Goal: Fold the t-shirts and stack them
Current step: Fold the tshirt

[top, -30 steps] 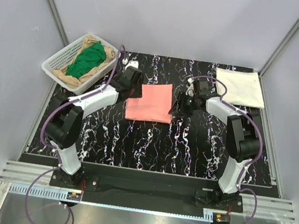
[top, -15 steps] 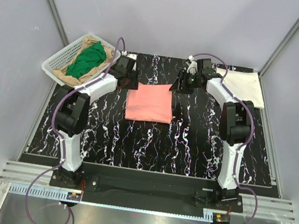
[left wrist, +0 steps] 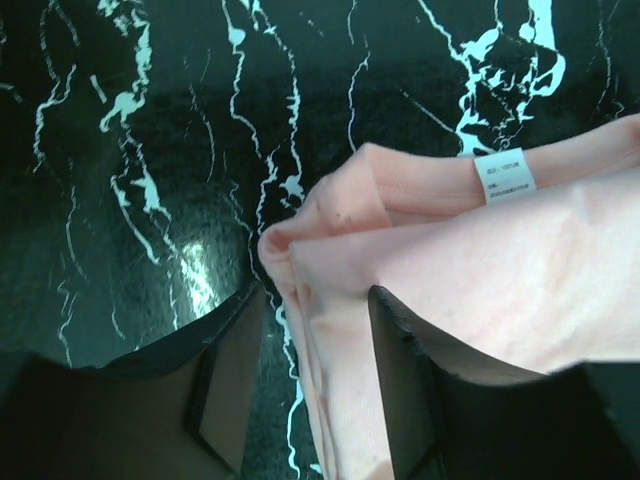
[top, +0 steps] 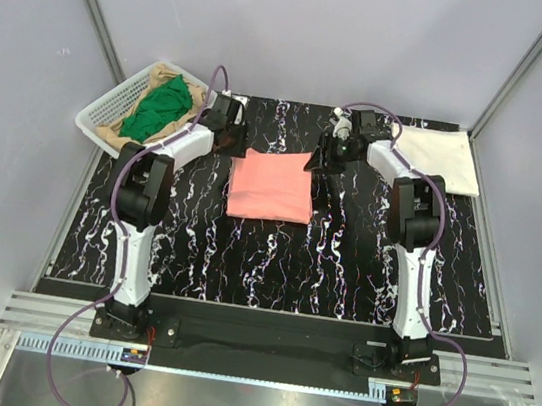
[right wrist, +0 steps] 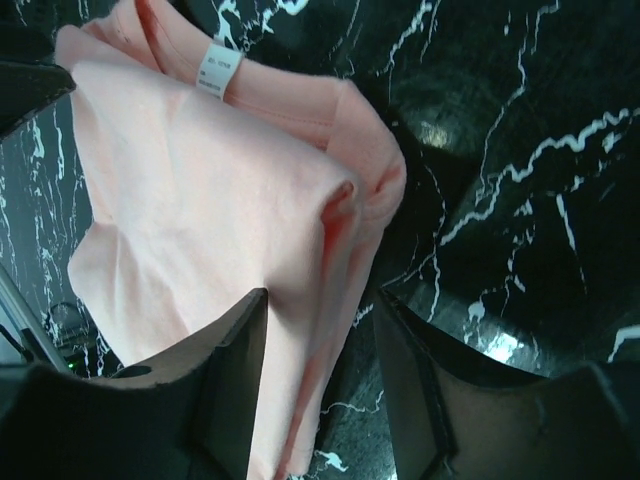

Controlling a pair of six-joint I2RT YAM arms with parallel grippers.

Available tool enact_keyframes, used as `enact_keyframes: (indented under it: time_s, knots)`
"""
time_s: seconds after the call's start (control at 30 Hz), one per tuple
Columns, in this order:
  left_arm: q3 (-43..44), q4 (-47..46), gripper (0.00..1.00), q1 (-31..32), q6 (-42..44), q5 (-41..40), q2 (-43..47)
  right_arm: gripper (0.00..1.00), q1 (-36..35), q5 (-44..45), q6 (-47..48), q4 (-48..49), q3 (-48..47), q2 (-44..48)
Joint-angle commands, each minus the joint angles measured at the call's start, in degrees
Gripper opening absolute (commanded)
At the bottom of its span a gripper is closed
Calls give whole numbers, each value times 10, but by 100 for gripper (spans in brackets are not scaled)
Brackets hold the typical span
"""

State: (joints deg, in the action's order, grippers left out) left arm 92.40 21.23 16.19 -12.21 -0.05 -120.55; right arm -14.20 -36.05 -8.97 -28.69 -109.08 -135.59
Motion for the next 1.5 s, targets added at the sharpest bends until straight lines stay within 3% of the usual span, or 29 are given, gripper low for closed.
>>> enact_keyframes:
  time_s: [0.0,0.07,0.27,0.3,0.33,0.43,0.57,0.73,0.93,1.0,1.13,1.2,1.23,1.27,1.3,1.37,1.47]
  knots:
    - [37,-12,47,-14,12,64,-20,54,6,-40,9,21,-45,-26]
    - [51,-8,40,-22,10,75,-39,55,10,-44,2,28,-63,-48]
    - [52,-14,33,-39,11,98,-55,54,14,-60,-12,37,-83,-77]
    - [53,-15,28,-41,12,101,-57,54,15,-65,-16,47,-83,-79]
    - [54,-15,13,-43,12,101,-57,54,16,-79,-21,53,-83,-82]
    - [55,-19,0,-48,5,109,-56,54,20,-95,-45,72,-85,-93]
    - [53,-24,0,-48,-11,103,-43,52,20,-100,-64,96,-70,-93]
    - [38,-51,0,-49,-45,80,-30,27,19,-106,-99,121,-67,-103]
    - [27,-52,0,-56,-54,69,-60,8,26,-97,-200,205,-38,-125]
    - [24,-52,0,-58,-55,68,-62,7,25,-86,-202,208,-35,-130]
    - [30,-44,0,-59,-58,75,-40,11,28,-92,-201,206,-27,-116]
    - [30,-42,0,-58,-63,72,-15,28,30,-90,-211,205,-14,-89]
    - [30,-39,3,-59,-65,73,-7,36,33,-98,-220,200,-11,-81]
    - [32,-38,13,-59,-65,73,-1,42,35,-98,-221,190,-15,-65]
    - [35,-37,13,-58,-66,73,6,49,36,-93,-221,172,-12,-56]
    - [37,-32,14,-59,-65,73,10,50,42,-78,-220,166,14,-16]
    - [51,-10,32,-60,-56,75,5,49,44,-81,-216,160,52,41]
